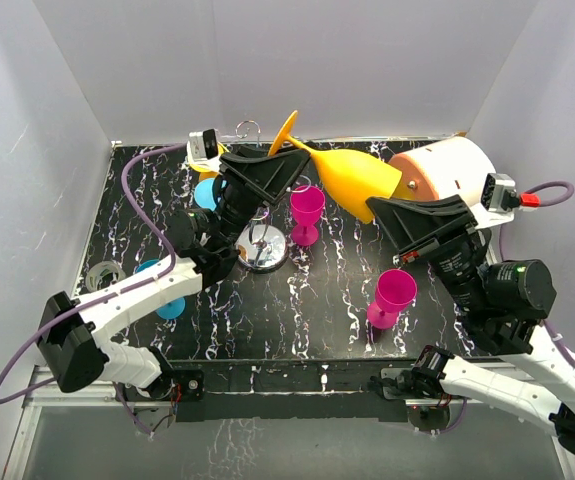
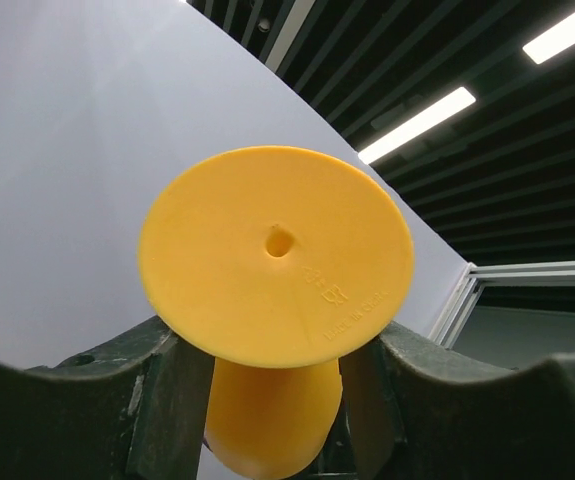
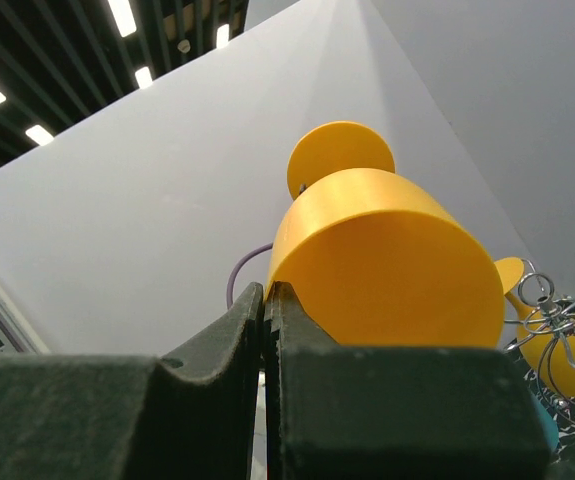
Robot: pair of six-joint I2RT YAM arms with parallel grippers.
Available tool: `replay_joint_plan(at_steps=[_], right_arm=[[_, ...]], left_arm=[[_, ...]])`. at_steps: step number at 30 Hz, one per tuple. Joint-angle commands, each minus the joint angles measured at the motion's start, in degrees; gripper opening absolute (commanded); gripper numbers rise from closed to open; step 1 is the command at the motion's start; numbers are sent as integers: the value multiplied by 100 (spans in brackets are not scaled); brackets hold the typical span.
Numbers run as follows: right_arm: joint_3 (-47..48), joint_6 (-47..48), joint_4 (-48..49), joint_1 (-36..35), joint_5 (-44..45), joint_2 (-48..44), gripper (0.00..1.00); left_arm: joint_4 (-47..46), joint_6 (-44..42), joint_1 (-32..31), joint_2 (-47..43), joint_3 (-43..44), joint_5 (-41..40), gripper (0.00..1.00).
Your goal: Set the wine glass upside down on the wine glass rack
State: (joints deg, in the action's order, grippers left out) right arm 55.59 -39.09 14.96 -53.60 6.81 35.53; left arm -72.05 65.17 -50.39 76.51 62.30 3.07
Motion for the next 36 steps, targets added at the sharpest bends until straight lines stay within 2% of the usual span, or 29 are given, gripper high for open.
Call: replay_joint_plan(at_steps=[1,7,10,13,16,19,22,24,29,33,36], right_arm=[[-21,-62,165,-10,-514,123,0],[-17,-166,98,-10,-768,223,0],[-43,-197,45,-10,-793,220,0],[-71,-205,-9,-10,-740,176,0],[-85,-243,-136,-9,-570,124,0],[-49,-211,-379,-10,-325,80,16],[-24,-118,-618,-10,-114,21,43],[-10,-30,-740,-10,-26,-26,54],[166,152,-1390,-10,349,-72,65],[209,239,-1646,-10,484,-131,68],[265,257,-1672,-8,607,-87,70]], left_arm=[[-706,-52,-20,-48,58,-199,44],[-701,-267,-22,-144,49,-257,31],[-701,-381,-15,-196,15,-286,19],[-681,-519,-15,-272,-35,-295,0],[-606,-675,-22,-379,-104,-330,0],[-359,-1006,-20,-571,-130,-321,0],[218,-1461,-20,-888,-80,-309,0],[937,-1768,-22,-1103,-25,-303,0],[2183,-2587,-20,-1640,38,-353,0],[3135,-3220,-21,-2124,-39,-330,0],[3389,-3624,-21,-2484,-317,-121,0]])
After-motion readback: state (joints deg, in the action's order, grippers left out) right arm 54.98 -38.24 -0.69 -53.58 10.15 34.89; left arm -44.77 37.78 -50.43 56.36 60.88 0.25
